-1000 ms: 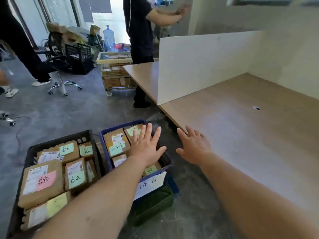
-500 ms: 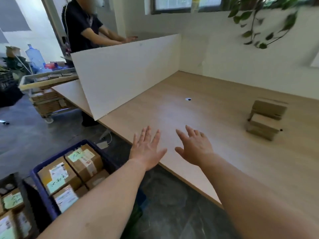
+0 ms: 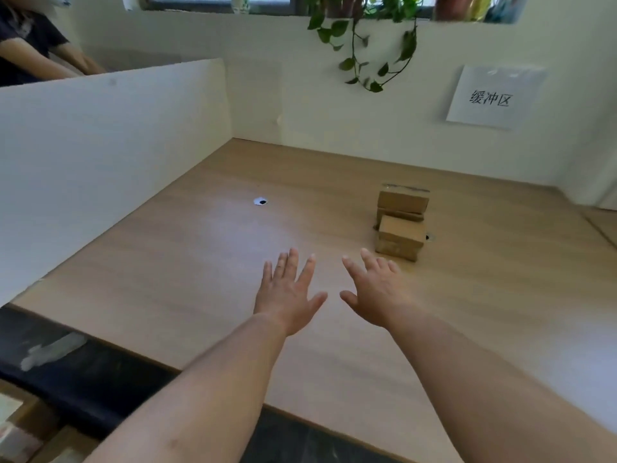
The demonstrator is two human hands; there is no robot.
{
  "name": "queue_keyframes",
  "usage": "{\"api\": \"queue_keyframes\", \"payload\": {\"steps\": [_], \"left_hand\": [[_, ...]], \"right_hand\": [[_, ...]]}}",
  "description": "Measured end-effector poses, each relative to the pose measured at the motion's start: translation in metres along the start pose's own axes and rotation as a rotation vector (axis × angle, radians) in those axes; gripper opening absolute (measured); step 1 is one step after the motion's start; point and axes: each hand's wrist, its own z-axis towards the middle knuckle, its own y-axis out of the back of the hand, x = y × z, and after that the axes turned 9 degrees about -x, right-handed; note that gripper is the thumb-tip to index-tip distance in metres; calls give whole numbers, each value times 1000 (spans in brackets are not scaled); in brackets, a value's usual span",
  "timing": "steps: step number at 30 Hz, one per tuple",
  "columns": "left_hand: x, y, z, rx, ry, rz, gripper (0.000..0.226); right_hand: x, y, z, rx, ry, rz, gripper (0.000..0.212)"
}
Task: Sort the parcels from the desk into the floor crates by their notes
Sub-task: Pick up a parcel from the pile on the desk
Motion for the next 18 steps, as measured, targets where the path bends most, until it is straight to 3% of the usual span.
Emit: {"api": "queue_keyframes", "payload": {"steps": [18], "left_hand": [[-43, -26, 192, 29, -283, -24, 72]], "right_hand": [[-106, -19, 112, 78, -231, -97, 69]]}}
